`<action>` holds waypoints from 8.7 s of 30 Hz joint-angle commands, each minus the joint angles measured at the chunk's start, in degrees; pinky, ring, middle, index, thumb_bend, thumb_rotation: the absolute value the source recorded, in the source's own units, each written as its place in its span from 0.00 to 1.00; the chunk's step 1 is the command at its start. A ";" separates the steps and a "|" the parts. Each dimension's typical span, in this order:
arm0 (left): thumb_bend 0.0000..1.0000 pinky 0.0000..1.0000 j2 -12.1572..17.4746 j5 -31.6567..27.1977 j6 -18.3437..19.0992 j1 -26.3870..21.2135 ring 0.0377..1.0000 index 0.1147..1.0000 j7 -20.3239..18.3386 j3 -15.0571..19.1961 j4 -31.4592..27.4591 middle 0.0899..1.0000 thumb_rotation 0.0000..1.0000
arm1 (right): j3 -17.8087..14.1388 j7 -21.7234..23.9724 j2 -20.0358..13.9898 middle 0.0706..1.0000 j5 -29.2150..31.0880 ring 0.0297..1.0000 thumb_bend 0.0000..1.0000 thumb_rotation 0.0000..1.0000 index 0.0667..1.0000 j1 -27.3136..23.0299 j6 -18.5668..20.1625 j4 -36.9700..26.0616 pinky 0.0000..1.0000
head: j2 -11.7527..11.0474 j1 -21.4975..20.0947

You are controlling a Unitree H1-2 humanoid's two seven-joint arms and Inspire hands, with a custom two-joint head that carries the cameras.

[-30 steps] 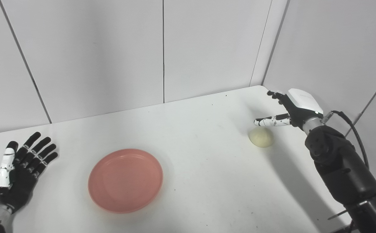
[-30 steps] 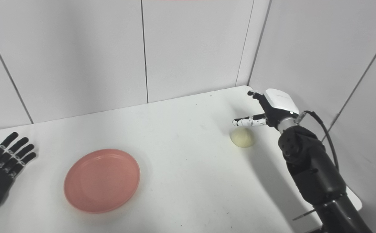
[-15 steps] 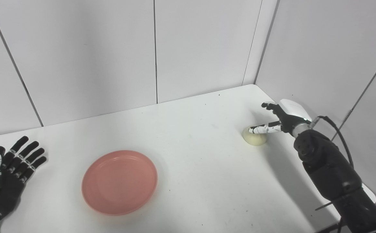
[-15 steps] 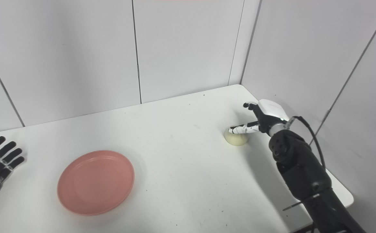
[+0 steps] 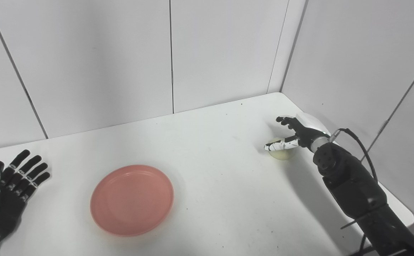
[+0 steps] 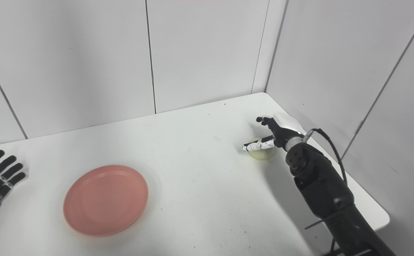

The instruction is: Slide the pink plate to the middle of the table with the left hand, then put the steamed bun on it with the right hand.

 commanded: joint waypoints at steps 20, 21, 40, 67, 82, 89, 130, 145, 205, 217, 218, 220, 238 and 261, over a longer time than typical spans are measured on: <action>0.62 0.83 0.65 2.65 5.42 5.51 0.82 0.84 2.76 -1.18 2.44 0.82 0.85 | -2.66 12.02 -1.03 0.68 -6.30 0.58 1.00 0.36 0.84 -3.85 0.71 0.65 0.50 | 1.16 -0.46; 0.62 0.83 0.67 2.66 5.44 5.48 0.82 0.84 2.78 -1.21 2.48 0.82 0.86 | -2.90 12.79 -0.86 0.68 -7.00 0.57 1.00 0.35 0.84 -4.00 0.71 0.69 0.51 | 1.15 -0.48; 0.62 0.83 0.92 2.51 6.00 6.12 0.82 0.84 2.96 -1.64 0.50 0.83 0.86 | -2.68 24.53 -2.20 0.86 -17.91 0.82 1.00 0.40 0.89 -5.24 0.70 0.01 0.76 | 1.84 -0.51; 0.64 0.82 1.31 2.14 7.07 6.74 0.81 0.83 3.05 -2.11 -1.64 0.82 0.85 | -1.03 32.91 -1.51 0.82 -26.96 0.76 1.00 0.28 0.84 -4.47 0.71 -7.94 0.69 | 3.13 -0.64; 0.65 0.83 1.43 2.18 6.86 6.87 0.82 0.84 3.08 -2.28 -1.95 0.82 0.84 | -4.15 17.86 0.76 0.46 -22.83 0.36 0.51 0.00 0.50 -2.10 0.66 -5.49 0.35 | 3.28 -0.67; 0.64 0.82 1.20 2.01 7.36 6.77 0.81 0.83 3.35 -2.20 -1.97 0.81 0.85 | -3.81 15.87 0.46 0.46 -20.48 0.37 0.51 0.00 0.49 -2.09 0.65 -4.74 0.37 | 3.11 -0.07; 0.51 0.98 -13.84 9.70 16.61 10.23 0.95 0.97 17.57 -10.45 -21.84 0.95 1.00 | 16.70 21.28 6.94 0.45 -7.64 0.35 0.51 0.00 0.53 -22.31 -5.69 -18.47 0.33 | 4.49 37.84; 0.51 0.96 -15.11 10.96 16.28 8.98 0.92 0.96 18.30 -11.24 -20.46 0.93 1.00 | 24.26 26.24 17.52 0.45 -9.45 0.36 0.51 0.00 0.48 -26.38 -3.47 -21.39 0.25 | 5.76 39.65; 0.53 1.00 -15.76 12.65 17.17 8.06 0.97 0.99 17.54 -12.11 -21.15 0.95 1.00 | 34.63 31.69 21.57 0.98 -17.18 0.95 0.94 0.64 0.98 -24.97 -6.63 -17.36 0.82 | 8.34 41.60; 0.54 1.00 -15.42 12.81 16.90 8.12 0.98 0.98 17.63 -11.96 -20.58 0.95 1.00 | 31.45 37.18 21.19 0.98 -18.43 0.96 0.95 0.62 0.98 -25.98 -4.81 -21.54 0.86 | 7.04 40.72; 0.54 1.00 -15.45 12.61 16.71 8.14 0.98 0.98 17.59 -11.78 -20.43 0.95 1.00 | 30.76 37.42 21.03 0.98 -18.24 0.95 0.96 0.61 0.97 -26.12 -4.64 -22.11 0.86 | 7.04 40.72; 0.54 0.98 -15.57 12.25 16.12 8.20 0.96 0.98 17.46 -11.37 -20.03 0.96 1.00 | 28.70 37.85 20.62 0.96 -17.30 0.93 0.96 0.61 0.96 -26.29 -3.66 -23.34 0.82 | 6.76 40.47; 0.57 0.97 -14.94 16.13 9.69 11.80 0.96 1.00 20.85 -9.61 -23.48 0.97 1.00 | -6.93 2.19 39.91 1.00 23.44 1.00 0.97 1.00 1.00 -10.19 -12.53 -6.36 0.96 | 2.95 38.73; 0.58 1.00 -15.26 18.27 4.74 17.78 0.99 1.00 23.51 -7.80 -28.27 1.00 1.00 | -2.34 -10.70 41.44 1.00 31.41 1.00 0.34 1.00 1.00 0.88 -38.77 6.70 1.00 | 0.18 40.09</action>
